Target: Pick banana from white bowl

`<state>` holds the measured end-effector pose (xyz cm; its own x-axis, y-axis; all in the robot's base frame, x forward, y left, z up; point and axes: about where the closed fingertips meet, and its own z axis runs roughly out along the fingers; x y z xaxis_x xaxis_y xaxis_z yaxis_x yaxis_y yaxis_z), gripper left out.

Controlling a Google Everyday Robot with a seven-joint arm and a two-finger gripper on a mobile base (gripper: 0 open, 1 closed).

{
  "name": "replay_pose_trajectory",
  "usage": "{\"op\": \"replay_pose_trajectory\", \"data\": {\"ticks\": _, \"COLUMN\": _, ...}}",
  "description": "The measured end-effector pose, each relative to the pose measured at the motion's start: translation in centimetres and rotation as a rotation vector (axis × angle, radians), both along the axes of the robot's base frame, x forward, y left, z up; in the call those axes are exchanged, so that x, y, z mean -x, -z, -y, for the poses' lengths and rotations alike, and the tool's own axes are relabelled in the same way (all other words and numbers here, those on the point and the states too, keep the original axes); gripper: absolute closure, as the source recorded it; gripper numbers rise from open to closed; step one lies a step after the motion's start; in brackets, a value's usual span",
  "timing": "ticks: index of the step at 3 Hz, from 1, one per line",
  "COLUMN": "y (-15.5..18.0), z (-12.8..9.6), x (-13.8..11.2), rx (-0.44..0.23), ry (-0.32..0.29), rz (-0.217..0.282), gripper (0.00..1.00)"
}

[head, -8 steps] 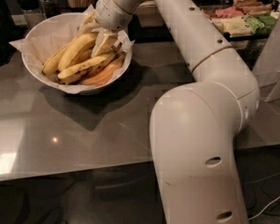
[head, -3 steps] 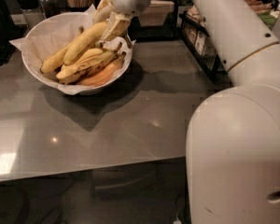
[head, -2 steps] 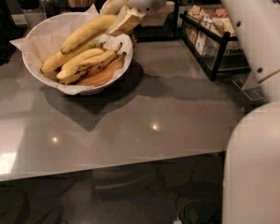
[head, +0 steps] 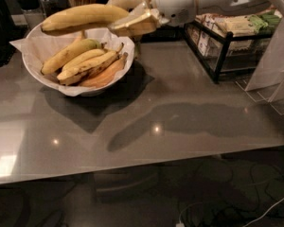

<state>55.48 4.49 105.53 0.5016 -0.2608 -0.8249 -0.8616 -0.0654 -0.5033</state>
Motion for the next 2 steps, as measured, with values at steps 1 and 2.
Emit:
{"op": "replay_pose_trajectory", "data": {"ticks": 1, "y": 2.17, "z": 3.01, "x": 1.05, "rx": 0.003, "ry": 0.045, "rz": -0.06, "gripper": 1.0}}
{"op": "replay_pose_trajectory", "data": {"ticks": 2, "y": 2.17, "z": 3.01, "x": 1.05, "rx": 0.003, "ry": 0.045, "rz": -0.06, "gripper": 1.0}}
